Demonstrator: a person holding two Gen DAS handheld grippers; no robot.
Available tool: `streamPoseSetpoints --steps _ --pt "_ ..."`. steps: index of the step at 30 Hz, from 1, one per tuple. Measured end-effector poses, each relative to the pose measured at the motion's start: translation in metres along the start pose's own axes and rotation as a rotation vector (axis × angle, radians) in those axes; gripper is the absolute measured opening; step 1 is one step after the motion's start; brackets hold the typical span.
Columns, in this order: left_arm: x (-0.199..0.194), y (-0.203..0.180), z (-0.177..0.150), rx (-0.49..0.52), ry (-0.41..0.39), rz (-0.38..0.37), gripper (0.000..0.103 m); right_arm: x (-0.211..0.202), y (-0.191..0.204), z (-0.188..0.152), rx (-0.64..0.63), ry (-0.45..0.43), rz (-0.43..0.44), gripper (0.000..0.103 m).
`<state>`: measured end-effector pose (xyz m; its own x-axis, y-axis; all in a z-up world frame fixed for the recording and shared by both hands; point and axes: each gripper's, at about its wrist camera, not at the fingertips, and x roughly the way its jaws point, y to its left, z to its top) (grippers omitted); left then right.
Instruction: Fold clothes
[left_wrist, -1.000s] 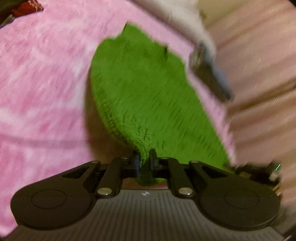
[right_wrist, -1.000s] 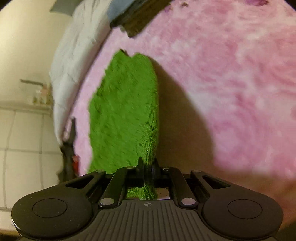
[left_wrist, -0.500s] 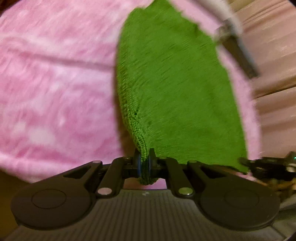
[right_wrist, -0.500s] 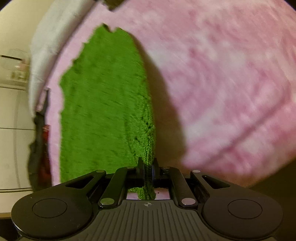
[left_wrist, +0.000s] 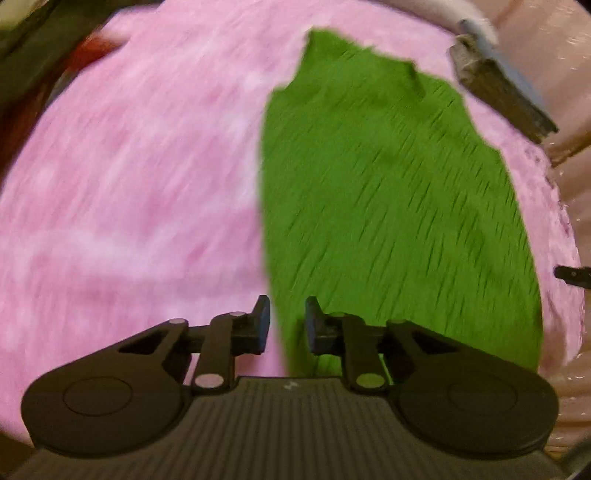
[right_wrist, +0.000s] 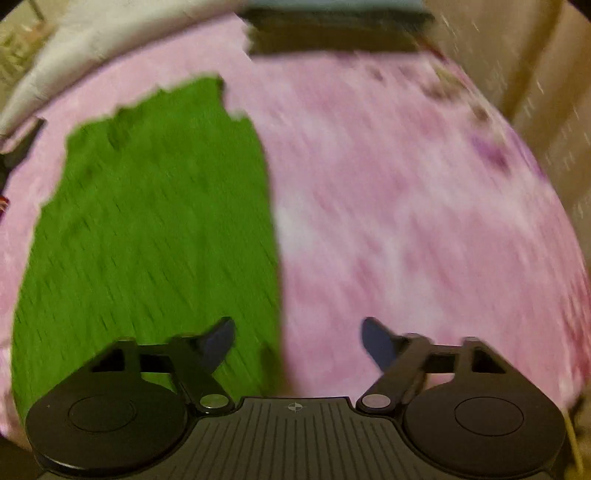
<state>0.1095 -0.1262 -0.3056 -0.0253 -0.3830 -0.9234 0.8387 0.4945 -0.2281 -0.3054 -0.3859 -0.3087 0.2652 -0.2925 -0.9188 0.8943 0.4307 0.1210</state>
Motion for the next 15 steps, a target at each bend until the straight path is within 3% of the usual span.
streamPoseSetpoints --steps 5,10,15 --pt "0.062 -0.037 0.070 0.084 -0.085 -0.070 0.013 0.043 0.051 0.047 -0.113 -0.083 0.041 0.057" --pt "0.123 -0.063 0.116 0.140 -0.112 -0.046 0.013 0.102 0.096 0.090 -0.233 -0.158 0.074 0.055" --pt "0.165 -0.077 0.168 0.132 -0.153 -0.039 0.013 0.168 0.119 0.122 -0.271 -0.142 0.096 0.049"
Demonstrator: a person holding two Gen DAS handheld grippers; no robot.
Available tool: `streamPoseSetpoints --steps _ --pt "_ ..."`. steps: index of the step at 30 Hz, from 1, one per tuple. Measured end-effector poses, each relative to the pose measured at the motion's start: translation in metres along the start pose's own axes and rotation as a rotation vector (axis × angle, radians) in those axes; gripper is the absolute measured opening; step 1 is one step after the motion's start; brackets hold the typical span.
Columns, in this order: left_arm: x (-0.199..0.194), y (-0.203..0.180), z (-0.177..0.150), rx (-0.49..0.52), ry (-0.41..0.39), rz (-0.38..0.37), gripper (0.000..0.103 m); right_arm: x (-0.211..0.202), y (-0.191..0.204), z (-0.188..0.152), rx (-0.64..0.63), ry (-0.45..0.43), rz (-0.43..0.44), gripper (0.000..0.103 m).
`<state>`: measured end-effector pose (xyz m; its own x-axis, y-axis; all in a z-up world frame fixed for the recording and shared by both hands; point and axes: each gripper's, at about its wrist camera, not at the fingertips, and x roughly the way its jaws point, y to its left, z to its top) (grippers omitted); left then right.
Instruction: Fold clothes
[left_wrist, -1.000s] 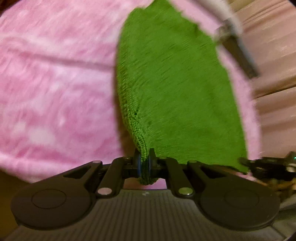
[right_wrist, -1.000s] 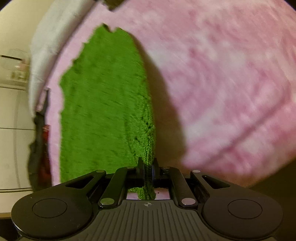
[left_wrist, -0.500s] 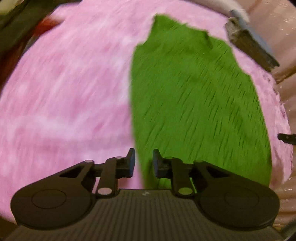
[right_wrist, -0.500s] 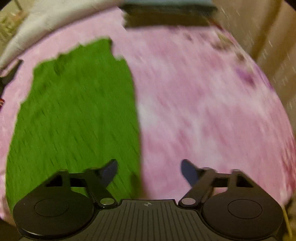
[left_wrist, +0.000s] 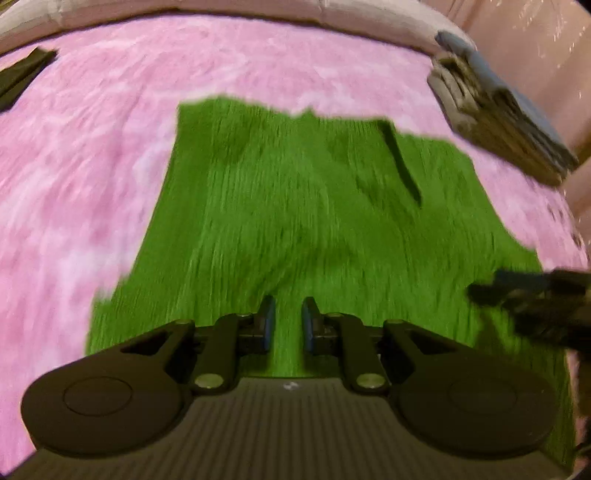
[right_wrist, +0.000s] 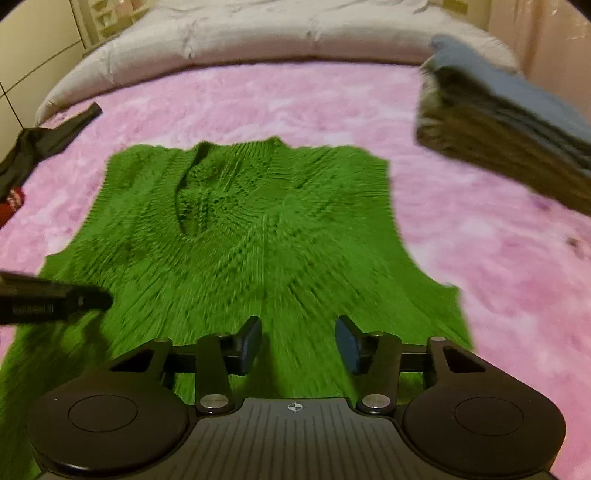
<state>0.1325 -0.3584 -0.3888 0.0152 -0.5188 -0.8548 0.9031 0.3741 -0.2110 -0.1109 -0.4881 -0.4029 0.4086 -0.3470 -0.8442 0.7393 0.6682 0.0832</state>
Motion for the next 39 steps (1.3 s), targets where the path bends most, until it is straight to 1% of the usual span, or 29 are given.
streamPoseSetpoints --steps 3,5,7,9,12,14,15,16,17,18,19,21,22,23,24,25,26,27,28,29,30,31,32,33,34,35,36,37,39 --pt "0.023 0.001 0.035 0.022 -0.026 0.009 0.013 0.030 0.005 0.025 -0.026 -0.012 0.000 0.049" --pt "0.037 0.005 0.056 0.018 -0.045 0.015 0.006 0.047 0.010 0.041 -0.039 -0.019 0.002 0.049" --pt "0.038 0.007 0.063 0.010 -0.036 -0.004 0.004 0.055 0.012 0.051 -0.044 -0.021 0.004 0.049" --pt "0.039 0.009 0.070 0.002 -0.026 -0.024 0.004 0.047 0.013 0.053 -0.043 -0.005 0.003 0.049" --pt "0.029 0.007 0.054 -0.018 0.008 -0.096 0.007 0.024 0.012 0.048 -0.012 -0.017 0.032 0.049" --pt "0.031 0.005 0.045 -0.027 0.024 -0.128 0.009 0.024 0.013 0.048 -0.004 -0.023 0.051 0.049" --pt "0.037 0.002 0.046 -0.003 0.011 -0.114 0.010 0.034 0.016 0.052 -0.014 -0.023 0.051 0.049" --pt "0.044 -0.002 0.052 0.014 -0.002 -0.111 0.010 0.049 0.017 0.058 -0.032 -0.010 0.039 0.049" --pt "0.049 -0.003 0.061 0.016 -0.020 -0.108 0.008 0.064 0.016 0.063 -0.046 0.004 0.026 0.049" --pt "0.048 0.001 0.070 0.000 -0.022 -0.119 0.007 0.072 0.014 0.070 -0.053 0.004 0.033 0.051" --pt "0.047 0.005 0.080 -0.015 -0.025 -0.130 0.007 0.072 0.010 0.078 -0.052 0.004 0.052 0.052" --pt "0.029 0.013 0.087 -0.004 -0.072 -0.151 0.008 0.063 0.000 0.091 -0.036 0.007 0.084 0.052" --pt "0.017 0.017 0.086 0.008 -0.104 -0.143 0.010 0.057 -0.010 0.095 -0.017 -0.010 0.089 0.052" --pt "0.009 0.026 0.087 -0.002 -0.118 -0.126 0.021 0.053 -0.023 0.098 0.005 -0.024 0.090 0.055" --pt "0.001 0.035 0.087 -0.013 -0.132 -0.109 0.027 0.050 -0.035 0.102 0.027 -0.037 0.091 0.062" --pt "0.001 0.049 0.090 -0.062 -0.138 -0.088 0.035 0.046 -0.048 0.105 0.049 -0.050 0.092 0.080" --pt "0.001 0.064 0.093 -0.111 -0.143 -0.068 0.040 0.046 -0.061 0.109 0.080 -0.059 0.092 0.081" --pt "0.002 0.078 0.096 -0.160 -0.148 -0.049 0.042 0.050 -0.074 0.114 0.119 -0.065 0.090 0.081" --pt "0.007 0.090 0.099 -0.203 -0.137 -0.055 0.047 0.055 -0.086 0.117 0.161 -0.060 0.108 0.081" --pt "0.020 0.101 0.103 -0.249 -0.096 -0.107 0.051 0.063 -0.096 0.121 0.207 -0.045 0.146 0.081" --pt "0.032 0.112 0.107 -0.295 -0.055 -0.159 0.052 0.070 -0.107 0.124 0.253 -0.031 0.184 0.080" --pt "0.044 0.118 0.108 -0.331 -0.017 -0.217 0.051 0.078 -0.115 0.127 0.296 -0.012 0.235 0.071" --pt "0.057 0.122 0.107 -0.363 0.024 -0.279 0.046 0.086 -0.119 0.128 0.332 0.008 0.284 0.058" --pt "0.062 0.120 0.105 -0.353 0.036 -0.291 0.042 0.092 -0.121 0.128 0.347 0.021 0.308 0.052" --pt "0.067 0.117 0.104 -0.342 0.047 -0.301 0.023 0.095 -0.121 0.128 0.344 0.028 0.321 0.039" --pt "0.066 0.112 0.104 -0.292 0.041 -0.288 0.011 0.099 -0.122 0.128 0.342 0.035 0.335 0.018" --pt "0.058 0.104 0.104 -0.230 -0.008 -0.261 0.010 0.096 -0.119 0.128 0.315 0.013 0.334 0.015" --pt "0.046 0.095 0.102 -0.152 -0.092 -0.225 0.010 0.086 -0.114 0.128 0.265 -0.037 0.319 0.013" --pt "0.028 0.075 0.093 0.037 -0.227 -0.110 0.010 0.067 -0.104 0.127 0.152 -0.139 0.253 0.012"
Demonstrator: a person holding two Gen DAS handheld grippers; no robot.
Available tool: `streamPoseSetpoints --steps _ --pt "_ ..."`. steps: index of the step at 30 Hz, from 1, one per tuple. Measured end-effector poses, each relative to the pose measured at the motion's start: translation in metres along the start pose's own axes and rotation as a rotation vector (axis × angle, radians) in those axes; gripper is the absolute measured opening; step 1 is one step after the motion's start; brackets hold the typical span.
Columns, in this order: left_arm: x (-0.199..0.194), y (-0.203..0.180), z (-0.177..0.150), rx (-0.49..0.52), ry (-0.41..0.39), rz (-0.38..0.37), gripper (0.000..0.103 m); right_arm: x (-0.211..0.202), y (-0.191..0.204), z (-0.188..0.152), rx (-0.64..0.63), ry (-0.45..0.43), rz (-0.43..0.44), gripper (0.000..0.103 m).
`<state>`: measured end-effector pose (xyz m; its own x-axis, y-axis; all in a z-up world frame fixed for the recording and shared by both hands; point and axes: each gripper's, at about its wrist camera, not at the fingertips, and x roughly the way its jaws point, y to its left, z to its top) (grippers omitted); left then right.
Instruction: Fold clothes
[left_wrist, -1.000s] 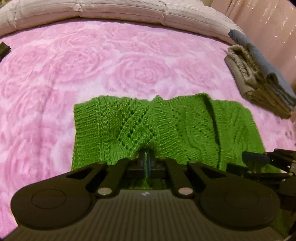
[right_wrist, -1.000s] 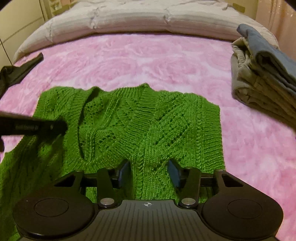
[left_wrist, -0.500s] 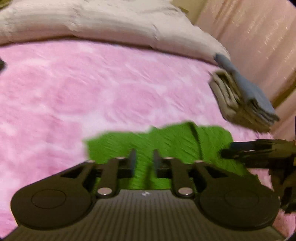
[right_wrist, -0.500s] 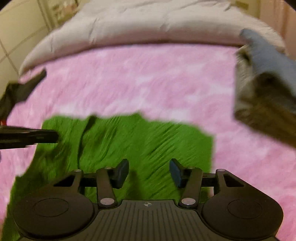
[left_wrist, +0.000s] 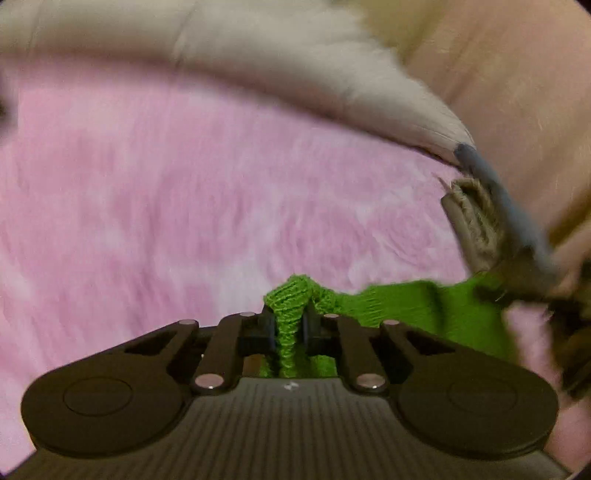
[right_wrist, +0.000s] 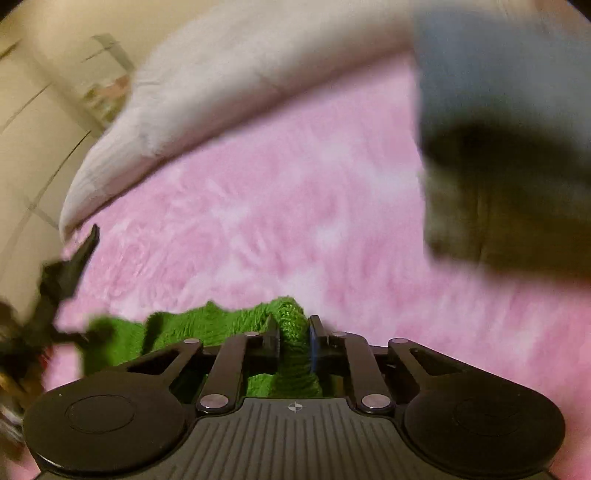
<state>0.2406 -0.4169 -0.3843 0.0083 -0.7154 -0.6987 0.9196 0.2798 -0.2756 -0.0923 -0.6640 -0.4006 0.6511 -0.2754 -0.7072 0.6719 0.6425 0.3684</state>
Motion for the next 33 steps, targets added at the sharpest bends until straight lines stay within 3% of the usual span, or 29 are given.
streamPoseSetpoints --steps 2,4,6,8,9,12,13,15,17,18,20,23,26,28,33 --pt "0.011 -0.010 -0.011 0.100 0.010 0.087 0.011 -0.002 0.006 -0.006 -0.057 -0.044 -0.085 0.012" --pt "0.029 -0.012 -0.021 0.138 0.061 0.154 0.017 0.017 0.005 -0.016 -0.040 0.006 -0.162 0.013" --pt "0.028 -0.014 -0.018 0.094 0.040 0.187 0.022 0.025 0.010 -0.020 -0.044 0.007 -0.204 0.025" --pt "0.019 -0.022 -0.012 0.074 0.018 0.217 0.031 0.017 0.025 -0.016 -0.079 -0.024 -0.272 0.073" --pt "0.007 -0.027 -0.011 0.069 -0.027 0.216 0.032 0.009 0.032 -0.016 -0.098 -0.063 -0.297 0.075" --pt "-0.023 -0.042 -0.016 0.052 -0.127 0.243 0.033 -0.018 0.051 -0.022 -0.133 -0.126 -0.297 0.074" --pt "-0.029 -0.046 -0.021 0.041 -0.127 0.218 0.028 -0.026 0.056 -0.028 -0.140 -0.120 -0.268 0.074" --pt "-0.042 -0.053 -0.030 0.021 -0.125 0.166 0.024 -0.033 0.064 -0.041 -0.165 -0.072 -0.208 0.060" --pt "-0.025 -0.059 -0.041 0.077 -0.020 0.102 0.008 -0.024 0.073 -0.057 -0.227 0.012 -0.170 0.045" --pt "-0.015 -0.062 -0.048 0.112 0.028 0.086 0.007 -0.017 0.076 -0.063 -0.266 0.037 -0.167 0.043" --pt "0.006 -0.054 -0.042 0.123 0.011 0.118 0.007 0.003 0.080 -0.067 -0.319 0.054 -0.195 0.043" --pt "0.037 -0.042 -0.033 0.137 -0.016 0.166 0.007 0.033 0.074 -0.056 -0.298 0.000 -0.230 0.043" --pt "0.054 -0.040 -0.007 0.095 -0.030 0.192 0.009 0.046 0.065 -0.035 -0.174 -0.018 -0.221 0.043" --pt "0.048 -0.031 0.004 0.013 -0.040 0.211 0.016 0.038 0.064 -0.026 -0.120 -0.030 -0.210 0.043" --pt "-0.016 0.008 -0.008 -0.192 -0.054 0.196 0.016 -0.016 0.069 -0.040 -0.071 -0.070 -0.225 0.044"
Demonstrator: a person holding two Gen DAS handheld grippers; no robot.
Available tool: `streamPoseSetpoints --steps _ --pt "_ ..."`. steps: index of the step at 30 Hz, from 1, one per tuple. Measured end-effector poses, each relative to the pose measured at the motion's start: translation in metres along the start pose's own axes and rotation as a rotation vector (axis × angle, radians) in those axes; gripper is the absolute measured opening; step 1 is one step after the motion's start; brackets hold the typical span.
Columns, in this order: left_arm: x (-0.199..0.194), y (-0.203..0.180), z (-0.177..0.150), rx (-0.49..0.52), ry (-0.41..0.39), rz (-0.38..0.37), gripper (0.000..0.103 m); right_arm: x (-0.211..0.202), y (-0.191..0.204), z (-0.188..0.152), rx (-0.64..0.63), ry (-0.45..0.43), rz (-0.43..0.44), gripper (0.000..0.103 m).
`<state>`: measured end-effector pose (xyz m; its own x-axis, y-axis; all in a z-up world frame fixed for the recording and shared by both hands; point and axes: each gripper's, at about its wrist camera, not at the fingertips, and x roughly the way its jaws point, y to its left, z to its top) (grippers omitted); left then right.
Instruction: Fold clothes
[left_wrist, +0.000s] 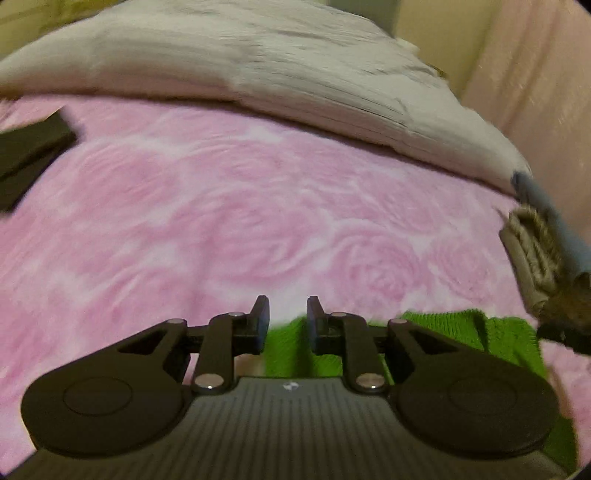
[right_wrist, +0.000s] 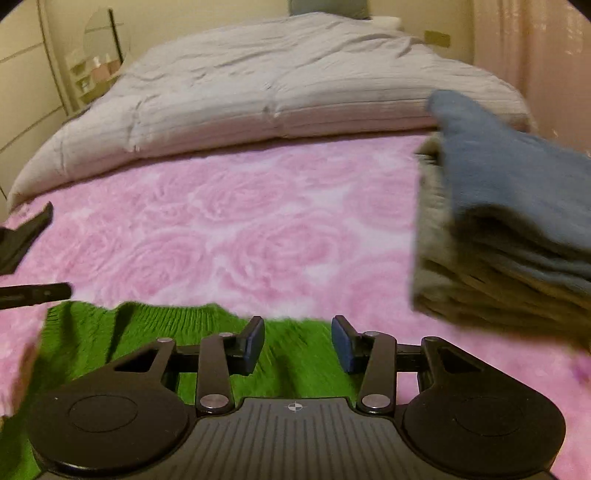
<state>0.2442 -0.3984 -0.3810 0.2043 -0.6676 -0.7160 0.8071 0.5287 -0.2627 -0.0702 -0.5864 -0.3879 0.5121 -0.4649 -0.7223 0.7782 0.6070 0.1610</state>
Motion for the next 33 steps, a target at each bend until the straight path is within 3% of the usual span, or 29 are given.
streamPoseSetpoints --steps 4,10,13,16,20,21,22,23,27,30,33 --pt "-0.048 0.026 -0.027 -0.022 0.110 -0.027 0.018 -0.046 -0.016 -0.034 0.052 0.077 -0.026 0.045" --pt "-0.051 0.018 -0.058 0.090 0.244 -0.051 0.020 -0.075 -0.046 -0.071 0.188 0.186 -0.080 0.045" --pt "-0.049 0.016 -0.057 0.081 0.248 -0.099 0.022 -0.084 -0.049 -0.073 0.212 0.184 -0.084 0.045" --pt "-0.050 0.013 -0.057 0.093 0.253 -0.112 0.025 -0.088 -0.049 -0.073 0.212 0.179 -0.089 0.063" --pt "-0.042 0.013 -0.059 0.113 0.287 -0.126 0.024 -0.088 -0.045 -0.074 0.205 0.171 -0.081 0.063" --pt "-0.041 0.012 -0.058 0.124 0.289 -0.130 0.021 -0.086 -0.044 -0.075 0.206 0.174 -0.080 0.063" --pt "-0.040 0.011 -0.058 0.136 0.291 -0.135 0.003 -0.084 -0.044 -0.075 0.208 0.177 -0.078 0.063" --pt "-0.041 0.009 -0.056 0.154 0.292 -0.144 0.001 -0.081 -0.043 -0.076 0.207 0.179 -0.077 0.063" --pt "-0.050 0.000 -0.058 0.249 0.257 -0.136 0.000 -0.076 -0.039 -0.077 0.189 0.189 -0.075 0.063" --pt "-0.058 0.003 -0.058 0.274 0.201 -0.070 0.000 -0.073 -0.038 -0.079 0.179 0.196 -0.075 0.063" --pt "-0.052 0.023 -0.061 0.196 0.213 -0.028 0.000 -0.072 -0.038 -0.080 0.167 0.199 -0.078 0.063"
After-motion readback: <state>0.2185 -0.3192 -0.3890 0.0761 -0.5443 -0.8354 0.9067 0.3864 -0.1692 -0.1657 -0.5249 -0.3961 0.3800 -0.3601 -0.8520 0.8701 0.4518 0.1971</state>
